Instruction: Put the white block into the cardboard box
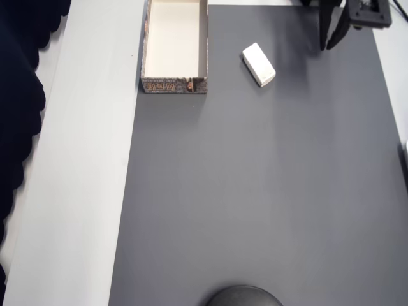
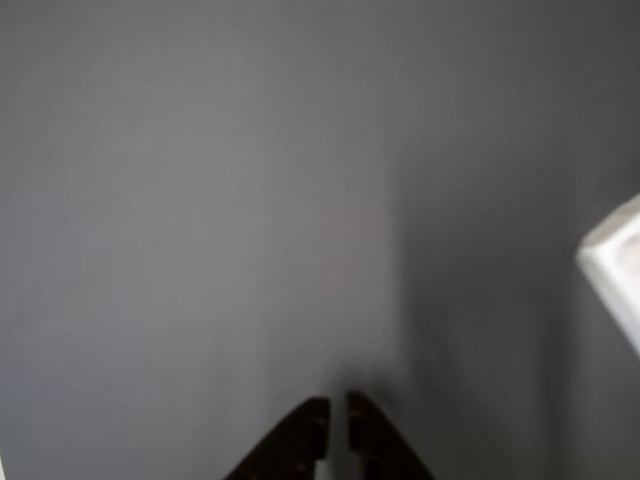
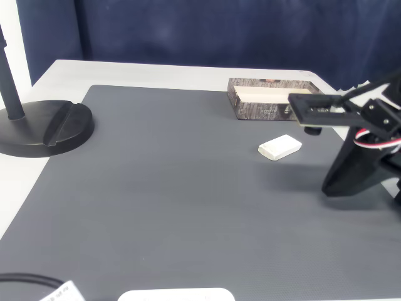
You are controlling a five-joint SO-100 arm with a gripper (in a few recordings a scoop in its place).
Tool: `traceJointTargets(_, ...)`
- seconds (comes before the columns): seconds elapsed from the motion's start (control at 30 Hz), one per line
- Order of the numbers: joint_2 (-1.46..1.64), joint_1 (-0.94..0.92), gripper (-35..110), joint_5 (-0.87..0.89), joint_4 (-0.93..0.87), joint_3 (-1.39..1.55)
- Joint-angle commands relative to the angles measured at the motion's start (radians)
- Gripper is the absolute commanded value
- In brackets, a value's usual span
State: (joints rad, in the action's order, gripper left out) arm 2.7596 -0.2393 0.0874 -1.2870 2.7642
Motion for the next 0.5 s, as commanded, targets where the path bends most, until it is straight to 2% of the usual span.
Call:
traceJointTargets(0.0, -0.193, -0.061, -2, 0.089, -0.003, -0.213)
traceJointTargets(0.27, -0.466, -0.244, -2, 0.296, -0.118, -0.479)
traceJointTargets(0.47, -0.558, -0.380, -2, 0.417, -0.120, -0.520)
